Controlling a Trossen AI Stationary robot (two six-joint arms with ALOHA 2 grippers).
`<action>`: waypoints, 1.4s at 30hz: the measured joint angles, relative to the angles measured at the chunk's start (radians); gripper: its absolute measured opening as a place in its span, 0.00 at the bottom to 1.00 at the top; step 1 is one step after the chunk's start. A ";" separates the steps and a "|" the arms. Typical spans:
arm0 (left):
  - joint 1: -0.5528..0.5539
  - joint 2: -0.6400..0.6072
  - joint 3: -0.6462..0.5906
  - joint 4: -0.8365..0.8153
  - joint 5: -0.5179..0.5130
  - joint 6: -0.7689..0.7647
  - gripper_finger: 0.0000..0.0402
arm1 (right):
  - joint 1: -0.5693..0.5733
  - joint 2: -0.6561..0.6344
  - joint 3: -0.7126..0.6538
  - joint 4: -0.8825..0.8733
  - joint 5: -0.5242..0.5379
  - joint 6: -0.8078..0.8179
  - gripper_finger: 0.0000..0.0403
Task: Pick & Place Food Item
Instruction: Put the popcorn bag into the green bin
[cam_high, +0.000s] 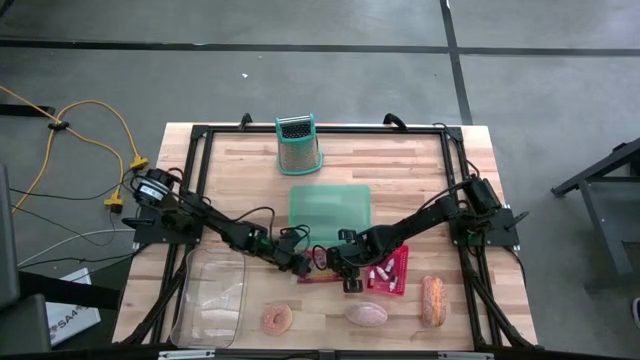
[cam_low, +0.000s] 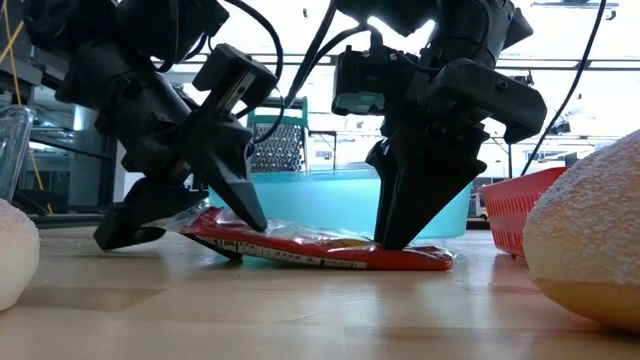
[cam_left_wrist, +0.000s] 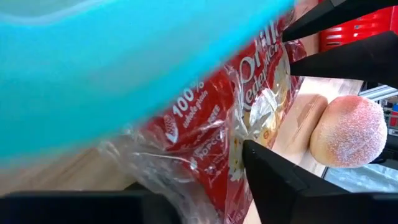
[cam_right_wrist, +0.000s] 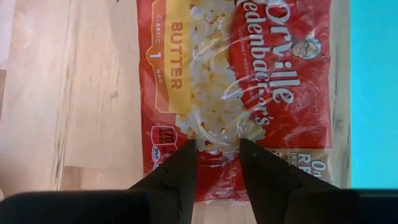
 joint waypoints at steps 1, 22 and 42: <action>0.000 0.000 0.000 0.000 0.000 0.003 0.29 | 0.000 0.000 0.000 0.000 0.000 0.000 0.28; -0.020 -0.035 -0.002 -0.017 -0.041 0.107 0.22 | 0.000 0.000 0.000 0.003 0.004 0.000 0.28; -0.059 -0.045 -0.002 -0.042 -0.104 0.108 0.22 | 0.000 -0.107 -0.004 -0.018 -0.012 -0.034 0.28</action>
